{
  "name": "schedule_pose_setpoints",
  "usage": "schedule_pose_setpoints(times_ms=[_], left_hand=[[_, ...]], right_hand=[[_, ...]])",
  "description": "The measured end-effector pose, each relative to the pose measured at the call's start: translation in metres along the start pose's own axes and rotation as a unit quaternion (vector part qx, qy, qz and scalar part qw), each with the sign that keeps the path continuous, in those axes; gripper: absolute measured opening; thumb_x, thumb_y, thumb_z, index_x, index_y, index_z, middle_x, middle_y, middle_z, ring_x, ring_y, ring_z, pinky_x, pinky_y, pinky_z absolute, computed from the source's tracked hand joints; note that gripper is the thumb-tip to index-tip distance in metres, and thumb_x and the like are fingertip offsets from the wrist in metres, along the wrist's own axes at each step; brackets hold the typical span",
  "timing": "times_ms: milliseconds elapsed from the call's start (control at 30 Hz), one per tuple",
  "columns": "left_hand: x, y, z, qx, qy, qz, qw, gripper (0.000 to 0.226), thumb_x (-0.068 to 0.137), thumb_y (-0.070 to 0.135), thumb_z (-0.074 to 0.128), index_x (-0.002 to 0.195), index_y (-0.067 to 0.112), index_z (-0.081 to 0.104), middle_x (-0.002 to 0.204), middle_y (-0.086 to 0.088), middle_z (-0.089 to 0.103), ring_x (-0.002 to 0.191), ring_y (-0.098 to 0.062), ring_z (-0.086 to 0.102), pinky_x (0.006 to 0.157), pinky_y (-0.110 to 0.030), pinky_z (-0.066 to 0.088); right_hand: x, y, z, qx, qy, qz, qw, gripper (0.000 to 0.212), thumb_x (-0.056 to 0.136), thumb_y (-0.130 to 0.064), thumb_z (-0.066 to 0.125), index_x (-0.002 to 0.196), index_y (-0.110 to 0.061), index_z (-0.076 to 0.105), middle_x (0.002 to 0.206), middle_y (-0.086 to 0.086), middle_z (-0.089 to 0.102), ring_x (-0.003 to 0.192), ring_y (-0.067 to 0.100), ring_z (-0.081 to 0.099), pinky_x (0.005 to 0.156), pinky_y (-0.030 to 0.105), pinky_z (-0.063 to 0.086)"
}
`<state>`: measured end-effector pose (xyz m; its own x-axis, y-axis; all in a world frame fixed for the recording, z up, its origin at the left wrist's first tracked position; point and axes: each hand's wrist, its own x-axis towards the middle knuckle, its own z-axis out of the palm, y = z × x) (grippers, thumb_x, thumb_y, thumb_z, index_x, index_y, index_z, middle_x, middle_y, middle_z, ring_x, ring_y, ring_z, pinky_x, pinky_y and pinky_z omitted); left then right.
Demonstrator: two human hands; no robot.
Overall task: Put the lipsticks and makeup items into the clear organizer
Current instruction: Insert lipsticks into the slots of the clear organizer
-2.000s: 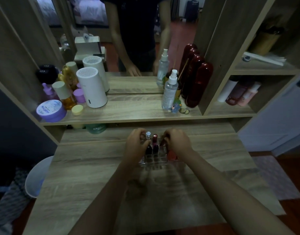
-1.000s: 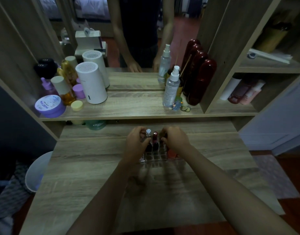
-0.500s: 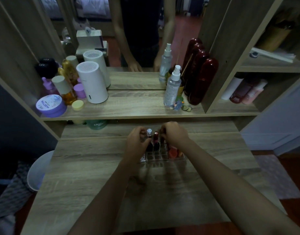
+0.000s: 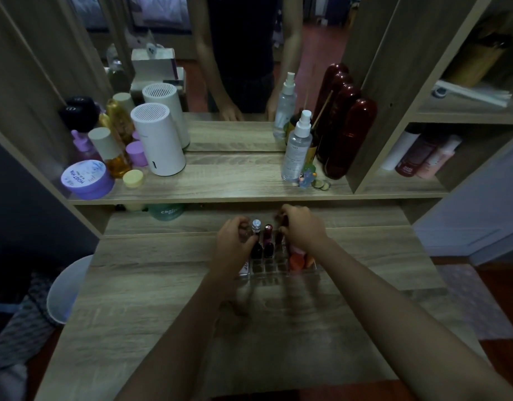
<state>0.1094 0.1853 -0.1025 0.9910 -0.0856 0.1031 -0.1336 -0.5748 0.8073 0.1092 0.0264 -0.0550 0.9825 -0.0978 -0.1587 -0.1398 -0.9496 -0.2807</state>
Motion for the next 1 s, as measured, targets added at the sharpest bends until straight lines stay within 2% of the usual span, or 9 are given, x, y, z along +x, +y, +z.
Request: schedule_pose_setpoints(times_ms=[100, 267, 400, 567, 667, 800, 900, 1000], left_hand=[[0.001, 0.000, 0.000, 0.004, -0.002, 0.000, 1.000, 0.033, 0.074, 0.008, 0.072, 0.106, 0.005, 0.063, 0.105, -0.012, 0.068, 0.094, -0.023, 0.065, 0.078, -0.024, 0.044], [0.001, -0.001, 0.000, 0.010, 0.000, 0.005, 1.000, 0.033, 0.075, 0.008, 0.072, 0.106, 0.005, 0.063, 0.105, -0.012, 0.068, 0.095, -0.022, 0.065, 0.075, -0.016, 0.040], [0.000, 0.000, -0.001, 0.009, -0.004, 0.005, 1.000, 0.032, 0.075, 0.008, 0.072, 0.106, 0.004, 0.063, 0.105, -0.013, 0.068, 0.095, -0.024, 0.064, 0.076, -0.023, 0.044], [0.000, -0.003, -0.001, 0.011, -0.005, 0.010, 1.000, 0.031, 0.075, 0.008, 0.072, 0.105, 0.005, 0.063, 0.104, -0.012, 0.067, 0.090, -0.016, 0.062, 0.067, -0.007, 0.037], [0.001, -0.005, -0.004, 0.001, -0.008, 0.014, 1.000, 0.035, 0.075, 0.008, 0.073, 0.107, 0.002, 0.062, 0.106, -0.015, 0.066, 0.093, -0.022, 0.065, 0.075, -0.018, 0.046], [0.003, -0.007, -0.016, 0.008, 0.011, 0.009, 1.000, 0.033, 0.081, 0.014, 0.069, 0.110, 0.001, 0.061, 0.107, -0.015, 0.066, 0.094, -0.020, 0.062, 0.077, -0.022, 0.043], [0.003, -0.015, -0.035, 0.025, 0.044, -0.008, 0.999, 0.023, 0.089, 0.012, 0.058, 0.111, 0.002, 0.060, 0.106, -0.017, 0.065, 0.092, -0.020, 0.058, 0.077, -0.026, 0.041], [0.005, -0.031, -0.056, 0.049, 0.078, -0.058, 0.994, 0.022, 0.090, 0.006, 0.053, 0.110, 0.000, 0.061, 0.108, -0.022, 0.065, 0.094, -0.028, 0.058, 0.078, -0.033, 0.043]], right_hand=[[0.001, 0.003, 0.000, -0.007, -0.003, 0.002, 1.000, 0.036, 0.086, -0.020, 0.064, 0.120, -0.014, 0.055, 0.119, 0.015, 0.063, 0.111, 0.034, 0.060, 0.085, 0.043, 0.051], [0.003, 0.008, 0.001, -0.016, -0.008, 0.015, 1.000, 0.037, 0.086, -0.024, 0.065, 0.120, -0.014, 0.056, 0.120, 0.016, 0.062, 0.112, 0.034, 0.059, 0.084, 0.040, 0.050], [0.004, 0.010, 0.002, -0.014, -0.014, 0.021, 1.000, 0.037, 0.085, -0.026, 0.065, 0.120, -0.014, 0.058, 0.120, 0.015, 0.063, 0.112, 0.034, 0.059, 0.084, 0.041, 0.050], [0.003, 0.011, 0.001, -0.022, -0.015, 0.023, 0.999, 0.041, 0.084, -0.030, 0.067, 0.120, -0.014, 0.057, 0.120, 0.015, 0.062, 0.111, 0.034, 0.060, 0.084, 0.043, 0.051], [0.000, 0.013, -0.005, -0.031, -0.009, 0.016, 0.999, 0.051, 0.080, -0.037, 0.071, 0.121, -0.013, 0.053, 0.122, 0.015, 0.058, 0.114, 0.035, 0.057, 0.086, 0.043, 0.050], [-0.008, 0.029, -0.023, -0.041, 0.006, 0.017, 0.999, 0.064, 0.071, -0.051, 0.075, 0.120, -0.014, 0.055, 0.119, 0.014, 0.061, 0.113, 0.034, 0.058, 0.085, 0.040, 0.050], [-0.015, 0.052, -0.038, -0.025, 0.026, 0.040, 0.999, 0.057, 0.074, -0.050, 0.073, 0.116, -0.014, 0.061, 0.108, 0.016, 0.068, 0.105, 0.034, 0.062, 0.078, 0.038, 0.051], [-0.021, 0.080, -0.041, 0.042, 0.051, 0.089, 0.994, 0.035, 0.088, -0.036, 0.064, 0.112, -0.011, 0.066, 0.103, 0.017, 0.072, 0.102, 0.033, 0.065, 0.078, 0.038, 0.051]])
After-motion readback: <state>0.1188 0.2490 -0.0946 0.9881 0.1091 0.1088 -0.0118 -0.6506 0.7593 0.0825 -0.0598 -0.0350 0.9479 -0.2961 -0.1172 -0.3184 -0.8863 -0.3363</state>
